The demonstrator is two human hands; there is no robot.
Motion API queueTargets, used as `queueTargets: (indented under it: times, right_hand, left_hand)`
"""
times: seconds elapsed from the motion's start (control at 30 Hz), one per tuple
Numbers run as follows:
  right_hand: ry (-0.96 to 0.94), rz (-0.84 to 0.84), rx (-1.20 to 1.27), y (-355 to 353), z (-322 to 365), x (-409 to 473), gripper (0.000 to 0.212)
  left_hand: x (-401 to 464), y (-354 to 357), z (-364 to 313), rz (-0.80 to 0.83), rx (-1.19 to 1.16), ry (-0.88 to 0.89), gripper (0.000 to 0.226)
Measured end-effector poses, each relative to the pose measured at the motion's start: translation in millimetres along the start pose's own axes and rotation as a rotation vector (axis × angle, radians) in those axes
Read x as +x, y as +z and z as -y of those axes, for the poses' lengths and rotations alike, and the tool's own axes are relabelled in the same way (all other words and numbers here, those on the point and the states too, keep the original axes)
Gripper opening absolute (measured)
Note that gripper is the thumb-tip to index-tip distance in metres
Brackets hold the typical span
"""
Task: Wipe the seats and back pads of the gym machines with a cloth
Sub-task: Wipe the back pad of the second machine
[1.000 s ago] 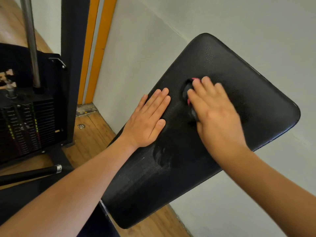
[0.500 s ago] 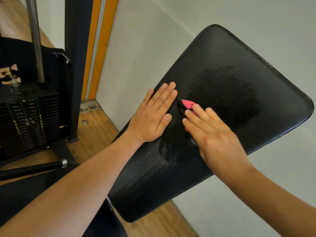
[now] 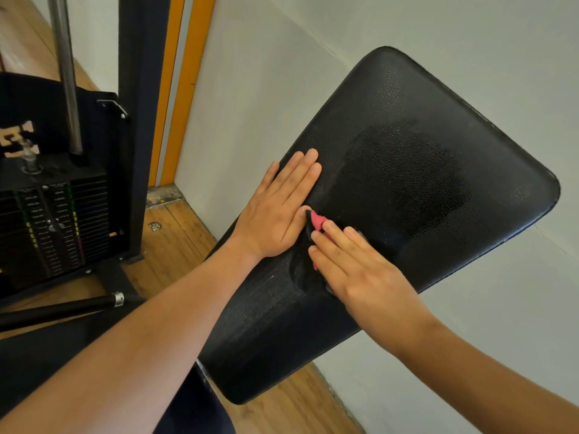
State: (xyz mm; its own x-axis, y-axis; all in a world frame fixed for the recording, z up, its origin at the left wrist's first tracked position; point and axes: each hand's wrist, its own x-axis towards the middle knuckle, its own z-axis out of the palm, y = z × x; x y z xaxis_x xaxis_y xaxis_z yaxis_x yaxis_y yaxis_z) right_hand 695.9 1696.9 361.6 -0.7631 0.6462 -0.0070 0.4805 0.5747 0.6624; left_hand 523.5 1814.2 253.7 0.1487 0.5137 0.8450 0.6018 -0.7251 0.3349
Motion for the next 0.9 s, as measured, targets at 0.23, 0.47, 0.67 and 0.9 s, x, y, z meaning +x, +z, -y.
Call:
queueTargets:
  times: [0.23,0.47,0.67,0.9]
  right_hand:
    - [0.121,-0.027,0.069,17.6,21.6,2.1,0.050]
    - [0.018,0.060,0.104,26.9,56.9,4.1,0.046]
    - [0.200,-0.113,0.223,-8.4,27.5,-2.2,0.051]
    - [0.162,0.021,0.126,41.3,67.2,-6.9,0.049]
  left_hand:
    - [0.0,-0.1,-0.1,0.003,-0.002,0.002,0.059]
    - [1.6,-0.9,-1.8,0.010,-0.002,-0.020,0.060]
    - [1.0,-2.2,-1.5,0.001,-0.014,-0.010,0.059]
    - [2.2,-1.6,-1.9,0.006,-0.023,-0.018,0.059]
